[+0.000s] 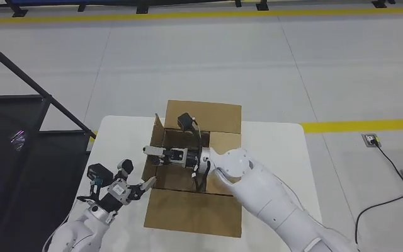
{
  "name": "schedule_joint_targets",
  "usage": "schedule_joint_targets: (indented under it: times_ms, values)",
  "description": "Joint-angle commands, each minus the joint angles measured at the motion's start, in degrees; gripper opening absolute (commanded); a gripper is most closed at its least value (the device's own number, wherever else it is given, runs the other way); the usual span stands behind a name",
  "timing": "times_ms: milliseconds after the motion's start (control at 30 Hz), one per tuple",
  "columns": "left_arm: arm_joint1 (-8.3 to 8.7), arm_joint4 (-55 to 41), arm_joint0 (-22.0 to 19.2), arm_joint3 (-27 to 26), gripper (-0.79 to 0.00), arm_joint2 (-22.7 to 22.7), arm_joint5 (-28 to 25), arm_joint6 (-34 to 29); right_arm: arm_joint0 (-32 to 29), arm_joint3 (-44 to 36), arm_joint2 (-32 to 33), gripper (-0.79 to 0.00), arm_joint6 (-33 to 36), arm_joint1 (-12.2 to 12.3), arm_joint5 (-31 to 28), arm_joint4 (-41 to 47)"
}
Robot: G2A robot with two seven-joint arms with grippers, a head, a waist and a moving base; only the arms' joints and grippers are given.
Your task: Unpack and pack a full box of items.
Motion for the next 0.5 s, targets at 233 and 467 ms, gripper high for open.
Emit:
schedule_joint_targets:
  times_ms: [233, 467]
  values:
    - [0.02, -2.66, 3.28, 0.08, 0.000, -3.29, 1.94, 1.65, -2.24, -2.30, 4.92, 0.000, 4.24, 1.21, -4.52, 0.09]
    - [0.11, -3.59, 3.22, 4.20, 0.000, -6.12, 4.99, 0.63, -9.93, -13.70, 16.49, 0.000, 7.47, 5.81, -5.53, -3.23]
